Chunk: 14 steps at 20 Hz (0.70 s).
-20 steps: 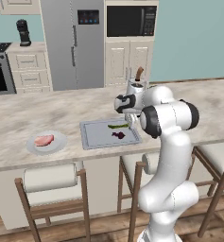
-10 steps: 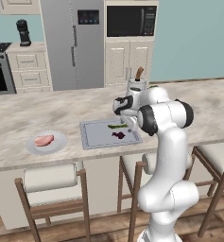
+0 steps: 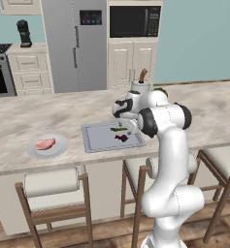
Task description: Create a steak meal by picking up the steak and asparagus from the tray and placing them on the plate. Leave the beet on the tray.
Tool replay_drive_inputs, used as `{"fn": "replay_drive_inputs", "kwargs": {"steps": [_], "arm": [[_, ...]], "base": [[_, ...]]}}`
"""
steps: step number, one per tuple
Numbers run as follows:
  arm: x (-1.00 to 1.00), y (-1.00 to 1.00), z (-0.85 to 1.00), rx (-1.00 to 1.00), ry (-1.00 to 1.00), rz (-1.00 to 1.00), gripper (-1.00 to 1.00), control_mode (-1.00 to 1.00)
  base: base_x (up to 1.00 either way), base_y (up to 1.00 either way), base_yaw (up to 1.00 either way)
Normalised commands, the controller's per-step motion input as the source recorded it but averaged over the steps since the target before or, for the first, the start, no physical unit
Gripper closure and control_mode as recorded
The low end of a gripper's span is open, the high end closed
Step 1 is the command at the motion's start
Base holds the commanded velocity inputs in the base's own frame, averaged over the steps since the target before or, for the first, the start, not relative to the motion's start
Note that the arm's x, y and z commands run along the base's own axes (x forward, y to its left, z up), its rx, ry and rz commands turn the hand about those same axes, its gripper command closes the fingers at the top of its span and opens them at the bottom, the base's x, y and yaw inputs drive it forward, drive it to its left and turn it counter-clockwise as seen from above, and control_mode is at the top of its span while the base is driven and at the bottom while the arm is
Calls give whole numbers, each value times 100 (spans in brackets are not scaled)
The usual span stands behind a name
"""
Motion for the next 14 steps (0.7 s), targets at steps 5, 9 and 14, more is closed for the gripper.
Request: {"fn": "replay_drive_inputs", "kwargs": {"steps": [5,9,14], "arm": [[38,1,-18,0,0,8,-100,-100],[3,6,-49,0,-3,7,100,-100],[-14,9,-66,0,-12,1,100,-100]], "base": [[0,0,0],[0,0,0],[0,0,0]]}}
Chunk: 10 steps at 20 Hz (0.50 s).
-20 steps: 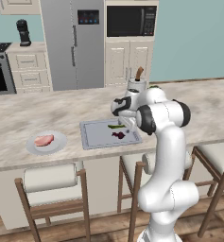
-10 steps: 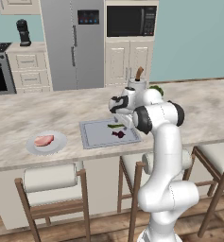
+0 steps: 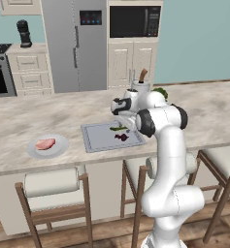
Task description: Create a steak meal by picking up the steak and asparagus from the tray and placing them on the plate. Leave the beet on the tray.
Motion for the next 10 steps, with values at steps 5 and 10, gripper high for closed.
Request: {"fn": "replay_drive_inputs", "kwargs": {"steps": [5,10], "arm": [[-16,14,-44,0,-13,0,100,-100],[-18,4,9,0,0,-5,100,-100]], "base": [[0,0,0],[0,0,0]]}}
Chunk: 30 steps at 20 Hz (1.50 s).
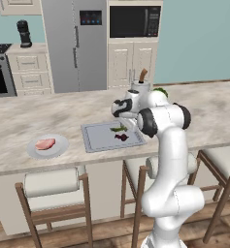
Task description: Create a steak meal by picking up the steak and asparagus from the tray and placing them on the plate. Leave the beet on the tray.
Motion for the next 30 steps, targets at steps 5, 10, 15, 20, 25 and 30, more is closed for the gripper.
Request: {"fn": "replay_drive_inputs", "kwargs": {"steps": [5,10,15,20,25,30], "arm": [[-9,4,57,0,0,-4,100,-100],[-33,27,73,0,0,1,100,-100],[-65,48,45,0,0,9,100,-100],[-76,70,4,0,0,11,100,-100],[-37,84,1,0,0,8,100,-100],[-9,91,0,0,0,4,100,-100]], "base": [[0,0,0],[0,0,0],[0,0,0],[0,0,0],[0,0,0],[0,0,0]]}}
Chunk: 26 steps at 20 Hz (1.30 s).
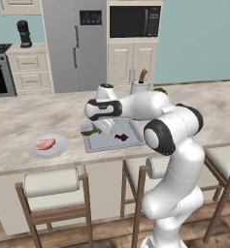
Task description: Create a steak meal by picking up the steak and asparagus from the tray and placing them on the plate. Leave the beet on the tray.
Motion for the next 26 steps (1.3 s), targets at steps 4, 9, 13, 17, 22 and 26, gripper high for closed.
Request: {"fn": "replay_drive_inputs", "kwargs": {"steps": [4,9,13,17,22,26], "arm": [[0,91,0,-2,0,2,100,-100],[0,81,0,-4,1,0,100,-100],[0,70,0,-3,0,0,100,-100],[0,55,-8,-3,0,0,100,-100],[1,31,-30,-2,0,1,100,-100],[10,20,-39,0,0,0,100,-100]], "base": [[0,0,0],[0,0,0],[0,0,0],[0,0,0],[0,0,0],[0,0,0]]}}
